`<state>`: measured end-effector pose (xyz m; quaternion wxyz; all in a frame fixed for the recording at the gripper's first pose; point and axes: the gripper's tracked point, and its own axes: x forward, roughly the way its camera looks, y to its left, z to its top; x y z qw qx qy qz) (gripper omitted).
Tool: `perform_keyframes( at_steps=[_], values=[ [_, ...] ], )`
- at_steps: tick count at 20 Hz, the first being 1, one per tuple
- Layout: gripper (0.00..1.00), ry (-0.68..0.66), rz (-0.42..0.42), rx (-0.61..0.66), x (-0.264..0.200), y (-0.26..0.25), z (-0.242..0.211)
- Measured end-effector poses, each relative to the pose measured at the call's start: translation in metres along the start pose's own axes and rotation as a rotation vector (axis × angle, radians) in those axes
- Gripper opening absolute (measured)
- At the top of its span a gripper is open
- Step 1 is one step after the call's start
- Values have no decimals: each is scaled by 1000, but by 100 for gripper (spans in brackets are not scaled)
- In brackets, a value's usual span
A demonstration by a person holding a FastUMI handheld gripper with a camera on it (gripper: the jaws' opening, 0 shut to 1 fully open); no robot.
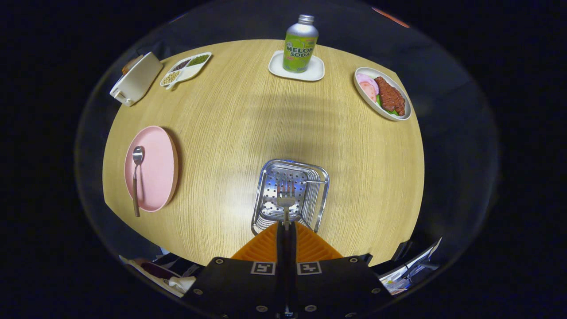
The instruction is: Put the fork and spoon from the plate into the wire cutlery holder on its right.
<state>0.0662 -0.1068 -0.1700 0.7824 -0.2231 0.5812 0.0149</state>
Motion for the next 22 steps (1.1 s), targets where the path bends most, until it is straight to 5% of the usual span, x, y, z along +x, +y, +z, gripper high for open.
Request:
perform_keyframes(
  at_steps=[5, 10, 13, 15, 17, 22],
  values=[
    [5, 8, -8, 37, 5, -3, 3],
    [17, -158, -21, 119, -25, -13, 29],
    [65, -285, -50, 123, -51, -16, 39],
    [85, -372, -55, 144, -71, -10, 45],
    [99, -488, -65, 166, -91, -2, 57],
    [99, -689, -37, 155, -120, 55, 68]
  ],
)
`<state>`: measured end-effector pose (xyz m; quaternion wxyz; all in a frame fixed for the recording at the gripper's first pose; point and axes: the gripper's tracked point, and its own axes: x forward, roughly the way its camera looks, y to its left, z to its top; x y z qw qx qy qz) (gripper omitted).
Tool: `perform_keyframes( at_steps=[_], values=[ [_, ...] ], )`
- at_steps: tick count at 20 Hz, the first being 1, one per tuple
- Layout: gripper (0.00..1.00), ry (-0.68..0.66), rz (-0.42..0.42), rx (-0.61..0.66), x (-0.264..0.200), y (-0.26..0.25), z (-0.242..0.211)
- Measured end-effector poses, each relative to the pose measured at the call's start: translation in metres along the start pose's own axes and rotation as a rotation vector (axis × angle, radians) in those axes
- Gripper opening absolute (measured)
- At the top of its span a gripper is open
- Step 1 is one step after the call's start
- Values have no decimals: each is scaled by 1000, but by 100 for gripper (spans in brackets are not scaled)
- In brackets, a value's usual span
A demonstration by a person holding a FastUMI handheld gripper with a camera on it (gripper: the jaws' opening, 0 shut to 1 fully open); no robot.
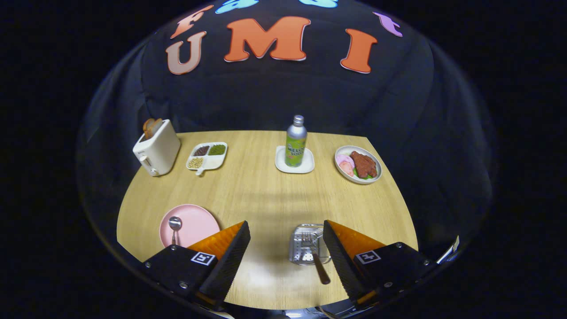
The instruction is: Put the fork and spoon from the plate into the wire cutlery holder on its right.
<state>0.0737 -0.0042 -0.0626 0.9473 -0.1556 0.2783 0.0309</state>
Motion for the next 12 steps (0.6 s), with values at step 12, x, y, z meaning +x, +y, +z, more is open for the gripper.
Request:
perform_keyframes(
  at_steps=[12],
  values=[
    [99, -78, 191, -64, 18, 176, -64]
  ],
)
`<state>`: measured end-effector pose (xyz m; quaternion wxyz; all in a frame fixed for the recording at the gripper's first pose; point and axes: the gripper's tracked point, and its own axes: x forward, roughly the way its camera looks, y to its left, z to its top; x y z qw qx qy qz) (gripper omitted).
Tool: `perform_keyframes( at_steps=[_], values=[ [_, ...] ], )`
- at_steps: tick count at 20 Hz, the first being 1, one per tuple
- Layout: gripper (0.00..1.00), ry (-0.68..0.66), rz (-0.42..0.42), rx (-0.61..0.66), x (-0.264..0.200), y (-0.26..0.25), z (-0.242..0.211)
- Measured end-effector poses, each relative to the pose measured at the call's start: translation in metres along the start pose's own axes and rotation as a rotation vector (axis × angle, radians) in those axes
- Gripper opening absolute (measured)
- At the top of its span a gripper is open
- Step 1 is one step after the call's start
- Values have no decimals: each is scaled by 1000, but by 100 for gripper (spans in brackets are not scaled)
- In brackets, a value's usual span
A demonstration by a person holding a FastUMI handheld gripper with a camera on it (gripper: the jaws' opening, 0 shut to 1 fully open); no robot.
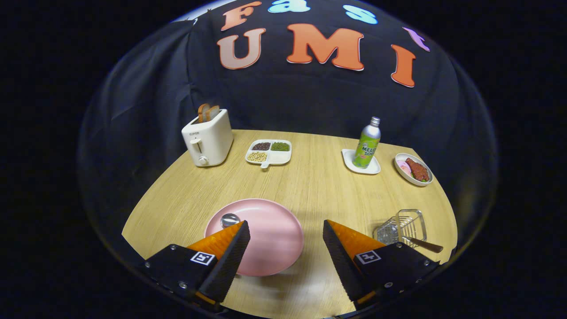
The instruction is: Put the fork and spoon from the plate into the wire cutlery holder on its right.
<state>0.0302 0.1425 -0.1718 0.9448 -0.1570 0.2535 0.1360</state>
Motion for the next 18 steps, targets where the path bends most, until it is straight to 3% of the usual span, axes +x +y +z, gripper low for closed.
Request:
perform_keyframes(
  at_steps=[10, 12, 18],
  values=[
    [97, 116, 119, -27, 46, 78, -59],
    [92, 130, 115, -19, 52, 81, -66],
    [59, 185, 124, -34, 66, 92, -84]
  ],
)
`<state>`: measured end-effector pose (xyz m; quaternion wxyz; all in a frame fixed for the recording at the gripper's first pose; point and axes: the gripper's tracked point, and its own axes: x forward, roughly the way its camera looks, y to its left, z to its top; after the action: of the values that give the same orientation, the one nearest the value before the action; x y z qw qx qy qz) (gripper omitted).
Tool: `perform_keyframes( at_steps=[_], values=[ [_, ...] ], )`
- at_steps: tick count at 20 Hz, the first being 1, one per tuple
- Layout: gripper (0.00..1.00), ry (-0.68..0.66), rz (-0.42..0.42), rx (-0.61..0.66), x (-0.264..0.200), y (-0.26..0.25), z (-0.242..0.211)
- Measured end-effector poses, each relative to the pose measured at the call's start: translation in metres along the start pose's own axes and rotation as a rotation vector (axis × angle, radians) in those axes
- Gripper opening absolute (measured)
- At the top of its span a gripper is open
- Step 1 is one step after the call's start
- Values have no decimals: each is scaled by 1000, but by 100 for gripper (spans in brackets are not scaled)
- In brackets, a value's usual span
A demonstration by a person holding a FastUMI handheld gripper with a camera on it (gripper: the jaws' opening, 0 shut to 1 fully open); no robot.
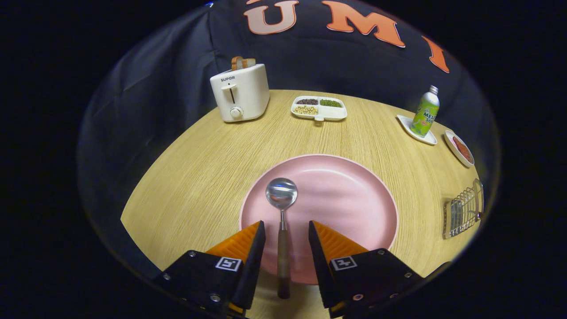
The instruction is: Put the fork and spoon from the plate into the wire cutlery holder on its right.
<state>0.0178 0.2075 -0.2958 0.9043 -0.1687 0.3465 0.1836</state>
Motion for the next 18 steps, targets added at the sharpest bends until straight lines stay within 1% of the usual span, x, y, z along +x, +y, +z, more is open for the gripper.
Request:
perform_keyframes(
  at_steps=[2, 4, 5, 7, 9, 12, 14, 18],
  values=[
    [49, 17, 1, 7, 4, 1, -3],
    [30, 29, -4, 20, 5, 1, -4],
    [14, 28, -9, 26, 6, 0, -4],
    [6, 23, -21, 46, 0, -2, 1],
    [5, 11, -12, 57, -12, -6, 10],
    [5, 9, -24, 58, -30, -22, 21],
    [4, 18, -20, 79, -42, -33, 25],
    [5, 34, -52, 92, -65, -69, 30]
  ],
)
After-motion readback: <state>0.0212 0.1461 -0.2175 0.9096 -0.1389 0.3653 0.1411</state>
